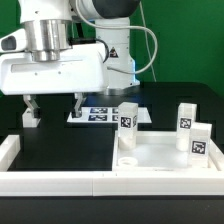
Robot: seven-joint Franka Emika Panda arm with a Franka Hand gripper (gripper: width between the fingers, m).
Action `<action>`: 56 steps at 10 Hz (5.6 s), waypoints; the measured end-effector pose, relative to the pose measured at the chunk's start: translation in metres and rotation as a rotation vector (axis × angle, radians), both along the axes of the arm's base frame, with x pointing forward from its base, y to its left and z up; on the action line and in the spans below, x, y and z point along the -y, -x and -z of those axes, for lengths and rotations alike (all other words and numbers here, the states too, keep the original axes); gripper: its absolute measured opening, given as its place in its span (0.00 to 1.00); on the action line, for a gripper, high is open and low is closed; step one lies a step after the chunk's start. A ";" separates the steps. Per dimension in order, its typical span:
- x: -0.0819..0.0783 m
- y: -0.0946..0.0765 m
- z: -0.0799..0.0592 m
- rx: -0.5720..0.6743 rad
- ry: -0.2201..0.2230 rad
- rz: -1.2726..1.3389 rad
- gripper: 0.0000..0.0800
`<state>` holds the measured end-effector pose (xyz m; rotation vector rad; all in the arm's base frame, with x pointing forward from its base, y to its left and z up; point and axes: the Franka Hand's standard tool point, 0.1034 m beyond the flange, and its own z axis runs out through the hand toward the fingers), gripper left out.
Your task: Assemble square table
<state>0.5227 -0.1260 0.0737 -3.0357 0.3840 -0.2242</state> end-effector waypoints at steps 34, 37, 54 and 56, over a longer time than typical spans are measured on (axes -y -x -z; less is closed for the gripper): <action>0.084 0.178 0.070 -1.104 -0.072 -0.322 0.54; 0.084 0.178 0.070 -1.105 -0.072 -0.322 0.35; -0.006 0.029 -0.071 -0.768 0.063 -0.311 0.36; -0.038 -0.008 -0.085 -0.648 0.105 -0.220 0.36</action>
Offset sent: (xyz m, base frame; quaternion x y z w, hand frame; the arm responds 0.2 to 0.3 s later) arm 0.0000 0.0000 0.0000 0.0000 0.0000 -0.1938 0.9810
